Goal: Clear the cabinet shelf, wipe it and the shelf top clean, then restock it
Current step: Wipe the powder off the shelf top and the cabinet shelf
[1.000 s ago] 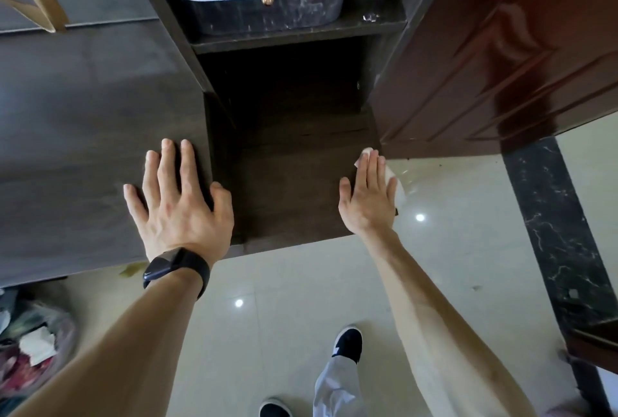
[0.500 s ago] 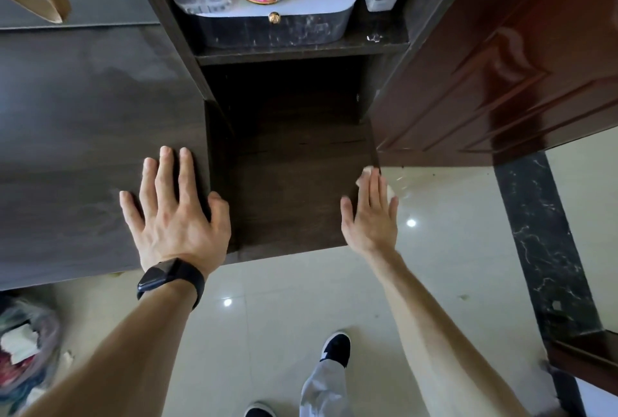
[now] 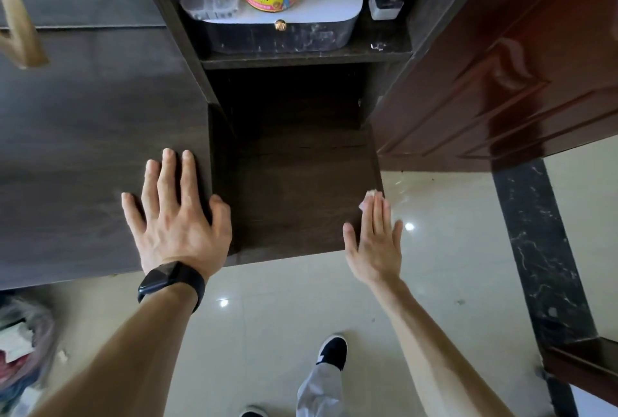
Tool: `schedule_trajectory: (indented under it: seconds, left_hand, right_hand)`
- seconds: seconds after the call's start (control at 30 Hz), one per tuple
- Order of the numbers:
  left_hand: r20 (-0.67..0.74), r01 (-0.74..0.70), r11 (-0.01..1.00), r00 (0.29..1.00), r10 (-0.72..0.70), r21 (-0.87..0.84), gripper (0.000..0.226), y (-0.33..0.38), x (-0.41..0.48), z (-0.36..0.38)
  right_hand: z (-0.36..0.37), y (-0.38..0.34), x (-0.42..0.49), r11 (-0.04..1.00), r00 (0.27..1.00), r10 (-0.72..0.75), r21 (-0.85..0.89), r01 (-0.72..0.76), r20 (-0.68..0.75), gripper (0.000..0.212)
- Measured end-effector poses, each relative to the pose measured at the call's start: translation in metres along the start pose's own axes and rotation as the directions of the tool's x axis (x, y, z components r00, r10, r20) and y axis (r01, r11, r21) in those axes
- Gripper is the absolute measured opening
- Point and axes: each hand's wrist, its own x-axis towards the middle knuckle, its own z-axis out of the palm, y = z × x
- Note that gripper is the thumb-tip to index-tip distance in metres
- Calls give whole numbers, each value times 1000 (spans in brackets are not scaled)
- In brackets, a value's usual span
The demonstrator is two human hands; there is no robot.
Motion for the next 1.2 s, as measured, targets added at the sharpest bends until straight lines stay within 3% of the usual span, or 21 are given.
schedule_trajectory:
  seconds: [0.17,0.27,0.33,0.47,0.53,0.6,0.73,0.8,0.9,1.0,1.1,1.13,1.2]
  left_hand:
    - [-15,-1,1000,1000,1,20,70,0,1,3]
    - [-20,-2,1000,1000,2,20,70,-2,2,4]
    - [-32,0,1000,999,1,12,70,-3,1,5]
    - [-36,-11,1000,999,11,6,69,-3,1,5]
    - [-30,-10,1000,999,10,2,69,-3,0,5]
    - [-33,-6,1000,999,6,0,69,-3,0,5]
    - [-42,-8,1000,999,9,6,69,-2,0,7]
    - [-44,-4,1000,999,4,7,69,-2,0,7]
    - [-48,-2,1000,999,2,12,70,-4,0,8]
    - [-41,-5,1000,999,5,19,69,-5,1,7]
    - [-30,-1,1000,1000,2,26,68,-6,1,6]
    - [-24,-1,1000,1000,1,26,68,-6,0,6]
    - [-11,5,1000,1000,-5,26,68,-5,0,6]
  right_hand:
    - [-18,-49,90,999,999,31,37,-32,33,69]
    - [4,-99,63,977,977,-210,56,208,33,63]
    - [25,-117,11,912,913,-408,54,407,10,62]
    - [44,-82,-62,801,801,-597,95,591,48,58]
    - [39,-49,-60,828,830,-557,91,553,32,58]
    - [30,-28,-35,910,910,-414,30,414,-4,58]
    - [10,-52,36,990,988,-141,-21,140,-57,62]
    - [10,-94,47,970,970,-241,8,241,7,62]
    - [32,-147,13,830,826,-557,22,557,89,67]
    - [51,-146,-31,792,790,-610,68,607,52,64]
    - [50,-108,-54,709,707,-705,68,702,55,60]
    - [47,-91,-58,715,713,-699,68,696,48,60]
    - [41,-59,-60,817,820,-572,82,571,-6,59]
